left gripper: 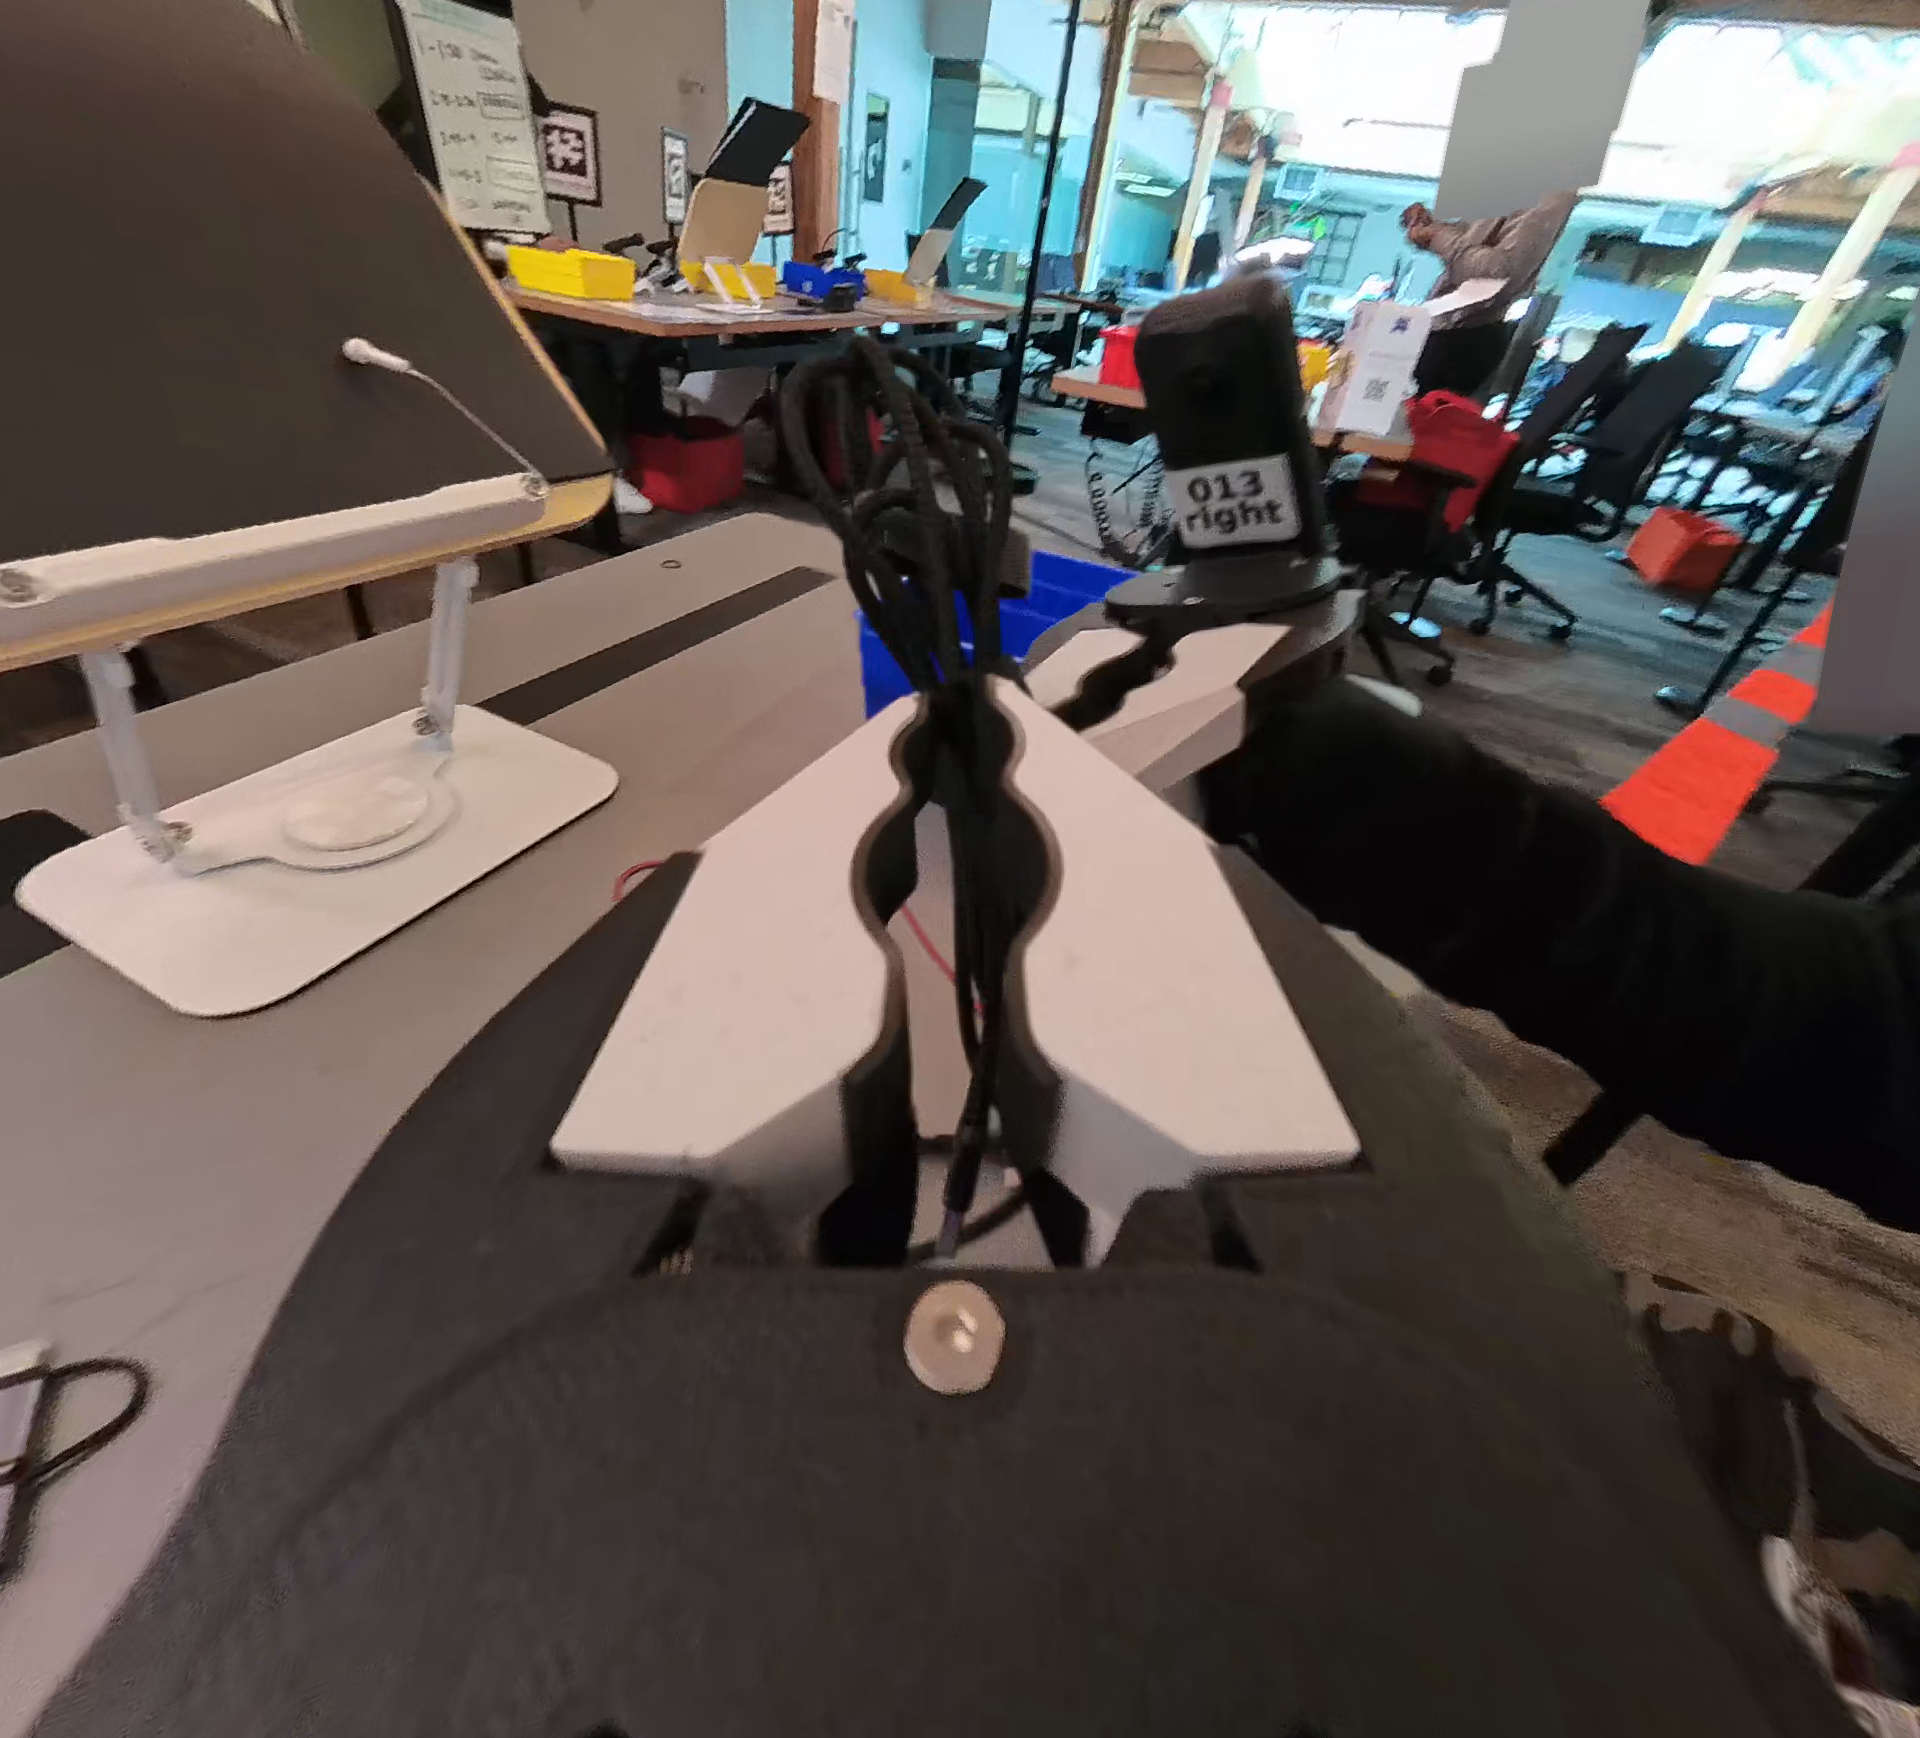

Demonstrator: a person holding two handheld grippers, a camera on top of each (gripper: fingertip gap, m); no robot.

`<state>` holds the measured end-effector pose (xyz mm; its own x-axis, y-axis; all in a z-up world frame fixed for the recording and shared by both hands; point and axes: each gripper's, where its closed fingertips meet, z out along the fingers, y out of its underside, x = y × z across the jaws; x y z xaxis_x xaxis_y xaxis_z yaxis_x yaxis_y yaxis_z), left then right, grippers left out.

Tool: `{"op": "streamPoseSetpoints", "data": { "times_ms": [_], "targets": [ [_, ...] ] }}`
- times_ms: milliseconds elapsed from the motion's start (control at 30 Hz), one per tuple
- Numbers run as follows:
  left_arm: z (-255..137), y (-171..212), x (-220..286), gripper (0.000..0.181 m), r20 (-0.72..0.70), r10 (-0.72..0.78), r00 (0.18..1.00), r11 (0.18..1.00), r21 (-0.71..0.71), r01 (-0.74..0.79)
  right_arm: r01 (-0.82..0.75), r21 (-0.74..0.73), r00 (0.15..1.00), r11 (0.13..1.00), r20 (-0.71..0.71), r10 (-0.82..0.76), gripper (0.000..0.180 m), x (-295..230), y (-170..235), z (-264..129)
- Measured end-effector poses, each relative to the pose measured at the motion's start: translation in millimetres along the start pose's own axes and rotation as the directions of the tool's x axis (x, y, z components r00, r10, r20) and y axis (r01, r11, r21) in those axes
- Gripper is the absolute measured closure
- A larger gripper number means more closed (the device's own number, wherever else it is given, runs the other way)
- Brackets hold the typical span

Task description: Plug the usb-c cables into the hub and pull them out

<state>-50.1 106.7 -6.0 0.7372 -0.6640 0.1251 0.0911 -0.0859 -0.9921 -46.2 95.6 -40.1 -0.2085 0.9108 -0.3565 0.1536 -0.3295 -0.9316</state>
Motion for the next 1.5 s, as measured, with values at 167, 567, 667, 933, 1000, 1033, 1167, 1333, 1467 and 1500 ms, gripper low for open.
{"op": "streamPoseSetpoints", "data": {
  "times_ms": [167, 567, 667, 933, 1000, 1033, 1167, 1333, 1467, 1500],
  "targets": [
    [-7.1, -0.1, 8.8, 0.141, -0.140, -0.063, 0.988, 0.998, -0.001, 0.064, -0.023, 0.114, 0.995, 0.993, 0.098, 0.011, 0.176, -7.1, -5.7, -5.0],
    [12.7, 49.2, 30.6, 0.166, -0.247, -0.123, 0.961, 0.969, -0.239, 0.063, -0.045, 0.218, 0.993, 0.975, 0.118, 0.019, 0.176, -13.5, -14.3, 6.7],
    [10.9, 52.7, 20.6, 0.170, -0.199, -0.110, 0.974, 0.966, -0.250, 0.058, -0.022, 0.175, 0.998, 0.984, 0.056, 0.013, 0.166, -6.3, -13.2, 5.0],
    [10.6, 55.6, 19.9, 0.171, -0.188, -0.103, 0.977, 0.962, -0.270, 0.050, 0.056, 0.157, 0.998, 0.986, 0.006, -0.058, 0.169, -9.4, -16.5, -1.6],
    [10.7, 57.3, 17.4, 0.171, -0.173, -0.097, 0.980, 0.960, -0.276, 0.046, 0.063, 0.166, 0.998, 0.984, 0.014, -0.066, 0.180, -11.2, -17.5, -4.4],
    [10.4, 57.1, 14.9, 0.171, -0.159, -0.092, 0.983, 0.962, -0.271, 0.046, 0.070, 0.170, 0.997, 0.983, 0.009, -0.073, 0.180, -11.6, -18.2, -6.1],
    [10.8, 58.7, 12.0, 0.172, -0.137, -0.078, 0.987, 0.961, -0.275, 0.038, 0.087, 0.149, 0.996, 0.985, -0.002, -0.088, 0.180, -13.2, -17.2, -6.2],
    [11.6, 63.1, 11.4, 0.172, -0.121, -0.025, 0.992, 0.955, -0.298, -0.012, 0.057, 0.140, 0.998, 0.988, -0.022, -0.054, 0.180, -9.8, -19.4, -8.2],
    [11.7, 70.0, 20.3, 0.171, -0.174, -0.037, 0.984, 0.943, -0.331, -0.023, -0.019, 0.108, 1.000, 0.994, -0.010, 0.021, 0.180, 3.3, -13.0, -0.1],
    [10.4, 73.2, 19.4, 0.172, -0.174, -0.035, 0.984, 0.939, -0.342, -0.027, -0.029, 0.088, 1.000, 0.996, 0.001, 0.029, 0.180, 3.8, -10.1, 2.3]
  ]
}}
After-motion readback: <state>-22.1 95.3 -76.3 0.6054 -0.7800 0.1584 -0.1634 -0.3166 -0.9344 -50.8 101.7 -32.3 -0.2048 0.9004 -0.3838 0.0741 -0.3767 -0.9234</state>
